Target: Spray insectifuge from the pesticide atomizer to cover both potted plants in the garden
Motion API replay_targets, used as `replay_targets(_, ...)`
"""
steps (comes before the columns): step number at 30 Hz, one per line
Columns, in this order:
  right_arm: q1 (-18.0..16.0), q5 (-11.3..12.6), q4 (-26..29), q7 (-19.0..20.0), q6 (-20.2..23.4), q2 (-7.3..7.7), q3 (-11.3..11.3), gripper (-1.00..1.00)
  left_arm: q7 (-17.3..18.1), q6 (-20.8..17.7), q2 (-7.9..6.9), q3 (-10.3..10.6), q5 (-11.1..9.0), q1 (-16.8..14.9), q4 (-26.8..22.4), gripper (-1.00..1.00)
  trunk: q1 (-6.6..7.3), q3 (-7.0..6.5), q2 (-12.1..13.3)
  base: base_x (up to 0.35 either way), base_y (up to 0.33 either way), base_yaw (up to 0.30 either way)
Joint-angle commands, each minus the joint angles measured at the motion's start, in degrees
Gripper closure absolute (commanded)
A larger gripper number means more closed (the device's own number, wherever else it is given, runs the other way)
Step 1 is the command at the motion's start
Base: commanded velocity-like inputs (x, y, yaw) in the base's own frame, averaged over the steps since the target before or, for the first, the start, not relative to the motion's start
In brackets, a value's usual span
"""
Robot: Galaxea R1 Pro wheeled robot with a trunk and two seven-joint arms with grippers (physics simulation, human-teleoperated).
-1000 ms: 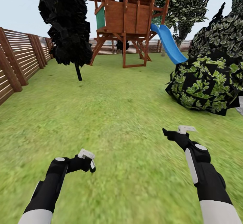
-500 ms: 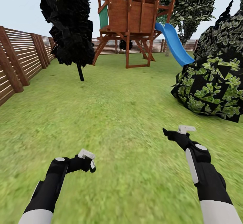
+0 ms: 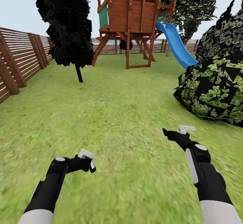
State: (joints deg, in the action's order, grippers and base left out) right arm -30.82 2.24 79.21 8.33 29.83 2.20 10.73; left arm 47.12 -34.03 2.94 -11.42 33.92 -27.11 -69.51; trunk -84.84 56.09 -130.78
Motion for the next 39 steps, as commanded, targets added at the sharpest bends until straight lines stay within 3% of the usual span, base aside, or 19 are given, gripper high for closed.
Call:
replay_targets(1, 0.0, 0.2, 0.1, 0.2, 0.3, 0.00, 0.1, -1.00, 0.5, -0.2, 0.07, -0.2, 0.4, 0.0, -0.1, 1.00, -0.03, 0.06, 0.0, 0.347, 0.000, 0.000)
replay_targets(39, 0.0, 0.2, 0.1, 0.2, 0.3, 0.00, 0.2, -1.00, 0.5, -0.2, 0.08, -0.2, 0.4, 0.0, -0.1, 1.00, -0.03, 0.06, 0.0, 0.347, 0.000, 0.000)
